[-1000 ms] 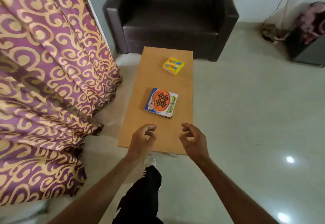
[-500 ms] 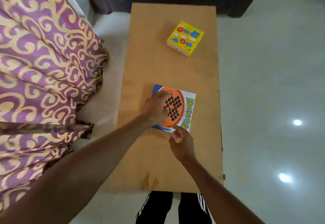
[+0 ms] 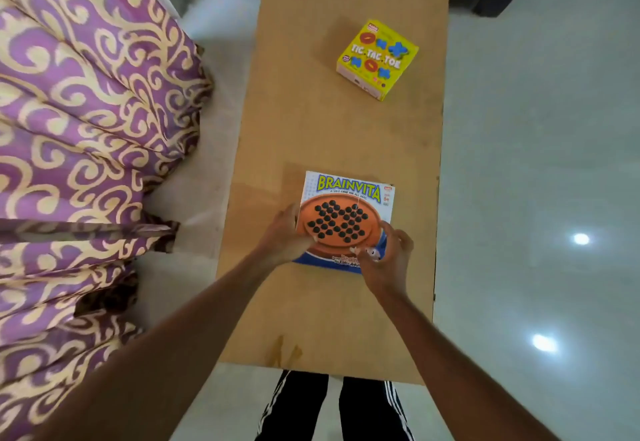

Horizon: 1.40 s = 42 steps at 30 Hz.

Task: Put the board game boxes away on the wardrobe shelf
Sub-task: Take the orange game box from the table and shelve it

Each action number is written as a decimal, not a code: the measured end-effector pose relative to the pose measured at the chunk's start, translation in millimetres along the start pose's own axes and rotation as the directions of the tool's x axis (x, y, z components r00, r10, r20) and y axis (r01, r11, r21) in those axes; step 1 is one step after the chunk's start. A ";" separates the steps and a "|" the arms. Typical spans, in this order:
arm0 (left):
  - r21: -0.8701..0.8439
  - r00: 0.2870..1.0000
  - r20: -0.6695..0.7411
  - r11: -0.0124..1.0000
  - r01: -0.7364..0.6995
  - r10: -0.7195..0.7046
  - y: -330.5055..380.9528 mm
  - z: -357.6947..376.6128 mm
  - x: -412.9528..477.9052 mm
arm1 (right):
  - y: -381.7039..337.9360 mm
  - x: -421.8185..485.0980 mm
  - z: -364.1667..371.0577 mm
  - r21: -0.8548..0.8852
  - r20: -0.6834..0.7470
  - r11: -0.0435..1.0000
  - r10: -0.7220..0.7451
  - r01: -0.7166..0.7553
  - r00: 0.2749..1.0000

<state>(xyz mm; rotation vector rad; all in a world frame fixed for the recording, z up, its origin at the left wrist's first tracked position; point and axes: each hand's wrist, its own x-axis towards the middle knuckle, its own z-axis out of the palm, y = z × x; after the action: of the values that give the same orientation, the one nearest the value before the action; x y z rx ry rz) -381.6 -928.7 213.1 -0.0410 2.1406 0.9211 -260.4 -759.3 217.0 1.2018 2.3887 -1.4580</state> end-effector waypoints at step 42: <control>-0.608 0.277 -0.792 0.750 -0.260 -0.545 -155.7 105.0 -719.4 | -100.5 -527.2 -66.3 0.132 0.802 0.362 -0.586 0.923 0.116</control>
<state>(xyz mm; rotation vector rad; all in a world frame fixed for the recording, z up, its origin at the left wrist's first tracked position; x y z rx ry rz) 231.2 -1164.0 562.3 -1.5880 2.5734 1.7905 54.0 -1031.9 562.5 -0.9405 2.3936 -1.0357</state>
